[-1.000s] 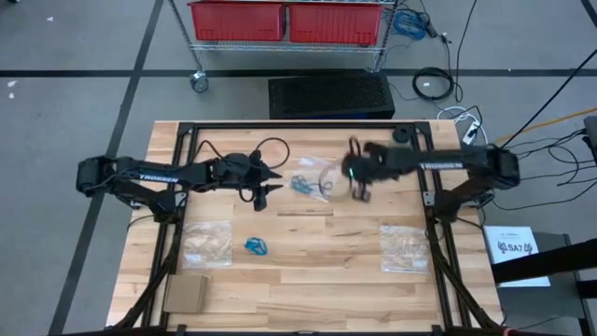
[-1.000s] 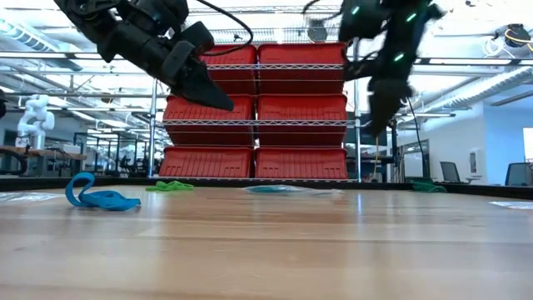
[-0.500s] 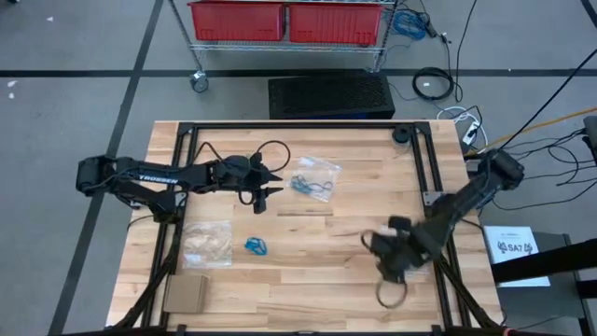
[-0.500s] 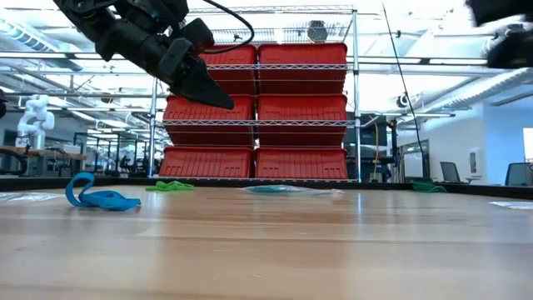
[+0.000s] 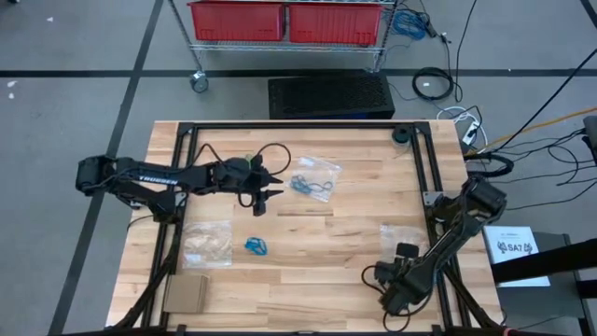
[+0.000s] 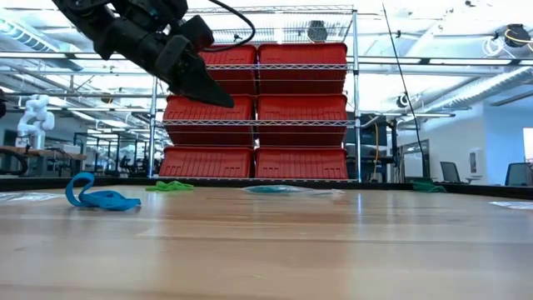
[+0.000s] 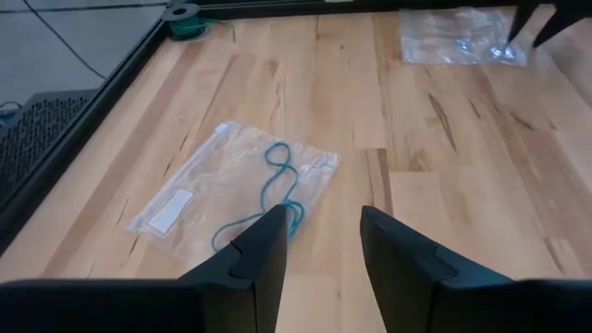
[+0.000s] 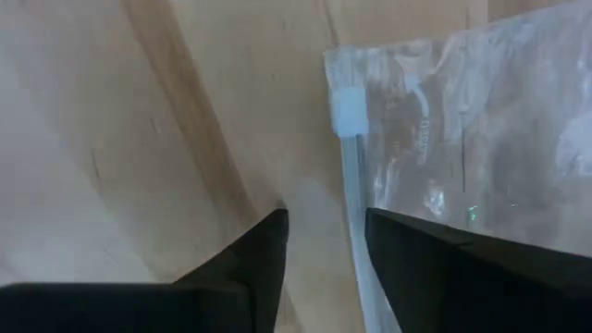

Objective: Sort rubber bands
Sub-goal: Open the bottom right transparent zip lock bag

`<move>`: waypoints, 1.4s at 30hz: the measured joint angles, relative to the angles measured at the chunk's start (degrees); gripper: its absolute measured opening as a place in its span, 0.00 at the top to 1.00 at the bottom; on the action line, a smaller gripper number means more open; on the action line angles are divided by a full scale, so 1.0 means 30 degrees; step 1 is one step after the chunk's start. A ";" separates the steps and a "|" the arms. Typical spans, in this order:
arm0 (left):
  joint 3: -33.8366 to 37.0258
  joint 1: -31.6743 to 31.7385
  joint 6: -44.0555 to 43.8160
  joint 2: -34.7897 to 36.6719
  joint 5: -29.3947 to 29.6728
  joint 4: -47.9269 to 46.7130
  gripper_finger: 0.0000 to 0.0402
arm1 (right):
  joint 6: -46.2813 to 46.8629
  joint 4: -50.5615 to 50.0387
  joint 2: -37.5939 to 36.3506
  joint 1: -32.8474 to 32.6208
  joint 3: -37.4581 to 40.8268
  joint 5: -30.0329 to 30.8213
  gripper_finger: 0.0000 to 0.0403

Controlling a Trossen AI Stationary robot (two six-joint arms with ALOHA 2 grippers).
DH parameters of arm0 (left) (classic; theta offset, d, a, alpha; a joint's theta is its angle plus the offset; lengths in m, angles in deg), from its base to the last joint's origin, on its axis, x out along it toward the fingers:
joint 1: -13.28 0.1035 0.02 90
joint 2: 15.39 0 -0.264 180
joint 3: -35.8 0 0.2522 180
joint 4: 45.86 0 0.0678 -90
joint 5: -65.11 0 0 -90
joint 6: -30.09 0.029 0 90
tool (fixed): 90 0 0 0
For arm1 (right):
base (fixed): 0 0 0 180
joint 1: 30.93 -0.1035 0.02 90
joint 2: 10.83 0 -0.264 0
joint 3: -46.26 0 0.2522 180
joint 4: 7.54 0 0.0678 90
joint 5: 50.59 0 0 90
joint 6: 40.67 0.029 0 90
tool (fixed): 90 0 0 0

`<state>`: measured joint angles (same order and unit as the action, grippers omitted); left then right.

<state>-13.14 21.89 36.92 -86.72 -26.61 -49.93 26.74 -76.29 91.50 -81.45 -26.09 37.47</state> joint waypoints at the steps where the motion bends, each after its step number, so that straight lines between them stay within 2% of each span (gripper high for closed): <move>1: 0.0000 -0.0051 -0.0006 0.0000 0.0000 0.0000 0.64 | -0.0036 -0.0018 0.0236 0.0007 -0.0013 -0.0025 0.64; 5: 0.0000 -0.0171 -0.0015 0.0000 0.0000 -0.0044 0.64 | -0.0691 -0.0244 0.0609 0.0119 -0.0042 -0.0005 0.73; 11: 0.0000 -0.0183 -0.0109 0.0000 0.0000 -0.0067 0.64 | -0.0722 -0.2207 0.0184 0.0480 0.0140 0.0813 0.97; 16: 0.0000 -0.0183 -0.0087 0.0000 0.0000 -0.0066 0.64 | -0.1331 -0.1867 -0.0409 0.1128 0.0120 0.1102 0.99; 22: 0.0000 -0.0183 -0.0153 0.0000 -0.0092 -0.0051 0.64 | -0.2952 -0.0904 -0.2215 0.2400 -0.0542 0.3069 1.00; 26: 0.0000 -0.0236 -0.0131 0.0000 -0.1435 0.0110 0.64 | -0.4492 -0.0208 -0.3813 0.3921 -0.1157 0.4152 1.00; 32: 0.0007 -0.1021 -0.0136 -0.0100 -0.1690 0.2292 0.64 | -0.7847 0.0915 -0.5123 0.6897 -0.1810 0.4320 1.00; 37: 0.0007 -0.2283 -0.0459 -0.1116 -0.2541 0.4958 0.63 | -1.2107 0.2620 -0.5219 0.9663 -0.2608 0.4289 1.00; 42: 0.0007 -0.2885 -0.1851 -0.2350 -0.2354 0.6118 0.54 | -1.5308 0.4656 -0.5219 1.1710 -0.3299 0.4125 1.00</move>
<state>-13.12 13.23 31.36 -93.77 -33.67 -31.57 -19.18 -62.32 75.84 -46.32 -35.99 49.85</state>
